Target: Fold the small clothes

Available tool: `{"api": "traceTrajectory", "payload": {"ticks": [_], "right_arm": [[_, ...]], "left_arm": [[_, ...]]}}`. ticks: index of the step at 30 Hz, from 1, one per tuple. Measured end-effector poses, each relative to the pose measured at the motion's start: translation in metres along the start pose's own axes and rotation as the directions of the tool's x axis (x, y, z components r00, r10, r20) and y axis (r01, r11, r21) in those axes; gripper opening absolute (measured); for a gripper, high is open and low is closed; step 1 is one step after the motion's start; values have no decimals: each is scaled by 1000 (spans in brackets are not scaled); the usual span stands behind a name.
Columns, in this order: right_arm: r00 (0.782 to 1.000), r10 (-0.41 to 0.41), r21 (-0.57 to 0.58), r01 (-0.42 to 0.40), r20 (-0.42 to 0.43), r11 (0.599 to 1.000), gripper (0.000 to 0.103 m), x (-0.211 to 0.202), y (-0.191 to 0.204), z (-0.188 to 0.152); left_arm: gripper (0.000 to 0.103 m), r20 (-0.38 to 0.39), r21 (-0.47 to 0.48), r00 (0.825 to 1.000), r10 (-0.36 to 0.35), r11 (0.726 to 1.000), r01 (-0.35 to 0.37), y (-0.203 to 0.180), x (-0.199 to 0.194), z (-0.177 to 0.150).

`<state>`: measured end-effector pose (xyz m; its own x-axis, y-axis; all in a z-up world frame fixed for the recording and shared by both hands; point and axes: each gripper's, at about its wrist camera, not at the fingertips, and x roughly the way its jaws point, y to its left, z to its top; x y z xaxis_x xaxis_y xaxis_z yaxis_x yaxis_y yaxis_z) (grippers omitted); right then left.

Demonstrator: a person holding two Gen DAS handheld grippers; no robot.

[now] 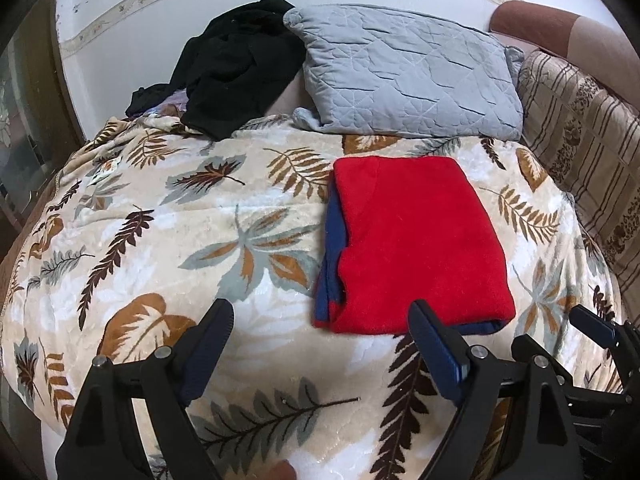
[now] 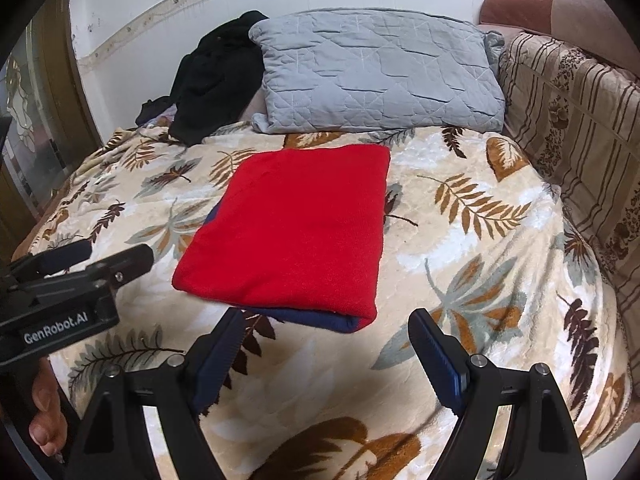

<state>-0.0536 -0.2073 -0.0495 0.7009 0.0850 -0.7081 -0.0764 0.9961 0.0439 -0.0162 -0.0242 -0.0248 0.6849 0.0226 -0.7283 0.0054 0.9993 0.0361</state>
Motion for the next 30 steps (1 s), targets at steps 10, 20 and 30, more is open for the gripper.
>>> {"api": "traceTrajectory", "payload": {"ticks": [10, 20, 30], "right_arm": [[999, -37, 1, 37, 9, 999, 86, 0, -1, 2], [999, -47, -5, 48, 18, 999, 86, -3, 0, 4], [998, -54, -8, 54, 21, 998, 86, -4, 0, 6]], "left_arm": [[89, 16, 20, 1000, -2, 1000, 2, -3, 0, 1], [89, 29, 36, 999, -22, 999, 21, -10, -3, 3], [89, 42, 41, 999, -32, 999, 30, -15, -4, 6]]}}
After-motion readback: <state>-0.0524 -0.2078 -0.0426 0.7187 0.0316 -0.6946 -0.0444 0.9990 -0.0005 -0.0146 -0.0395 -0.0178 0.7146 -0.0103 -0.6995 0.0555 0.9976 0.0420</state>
